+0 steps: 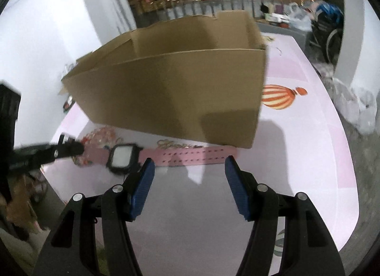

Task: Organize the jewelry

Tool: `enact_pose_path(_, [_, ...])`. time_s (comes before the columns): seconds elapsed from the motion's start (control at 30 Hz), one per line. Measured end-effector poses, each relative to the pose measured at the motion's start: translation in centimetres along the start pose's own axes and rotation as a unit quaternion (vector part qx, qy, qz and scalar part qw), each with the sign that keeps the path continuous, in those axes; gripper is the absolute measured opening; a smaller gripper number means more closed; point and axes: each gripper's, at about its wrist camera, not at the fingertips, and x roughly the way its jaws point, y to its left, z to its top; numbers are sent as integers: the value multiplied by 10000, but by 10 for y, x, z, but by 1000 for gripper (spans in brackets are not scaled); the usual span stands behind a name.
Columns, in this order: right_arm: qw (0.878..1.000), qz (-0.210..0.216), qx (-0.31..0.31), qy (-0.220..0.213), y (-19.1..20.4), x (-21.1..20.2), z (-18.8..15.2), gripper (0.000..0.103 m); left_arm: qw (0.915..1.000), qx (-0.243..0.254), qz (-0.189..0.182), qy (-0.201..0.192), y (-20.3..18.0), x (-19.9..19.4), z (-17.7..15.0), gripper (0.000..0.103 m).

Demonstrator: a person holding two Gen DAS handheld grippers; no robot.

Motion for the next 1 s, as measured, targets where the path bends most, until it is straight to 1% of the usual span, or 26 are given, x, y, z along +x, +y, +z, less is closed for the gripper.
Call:
enact_pose_path(0.13, [9995, 35, 298, 65, -12, 4, 2, 59, 9997, 182, 9, 130, -2, -1, -8, 5])
enact_pose_path(0.23, [9990, 82, 420, 99, -18, 10, 7, 57, 9996, 214, 33, 170, -1, 0, -10, 5])
enact_pose_path(0.37, [9990, 103, 434, 44, -21, 16, 17, 57, 9991, 325, 163, 219, -1, 4, -12, 5])
enact_pose_path(0.43, [9989, 155, 431, 70, -23, 23, 20, 57, 9990, 338, 167, 244, -1, 7, -12, 5])
enact_pose_path(0.5, [9987, 269, 403, 173, -23, 27, 18, 60, 9988, 348, 196, 286, -3, 11, -13, 5])
enact_pose_path(0.57, [9989, 225, 315, 281, -22, 33, 15, 61, 9985, 361, 232, 327, -3, 15, -13, 5])
enact_pose_path(0.73, [9989, 154, 348, 285, -22, 29, 17, 61, 9980, 374, 310, 407, -4, 23, -14, 5])
enact_pose_path(0.83, [9986, 165, 352, 351, -26, 30, 16, 67, 9976, 417, 354, 427, -2, 25, -15, 5])
enact_pose_path(0.9, [9987, 165, 330, 361, -26, 29, 16, 67, 9972, 454, 398, 436, -7, 30, -15, 5])
enact_pose_path(1.0, [9992, 37, 238, 327, -24, 25, 17, 67, 9970, 448, 421, 468, -9, 35, -16, 5])
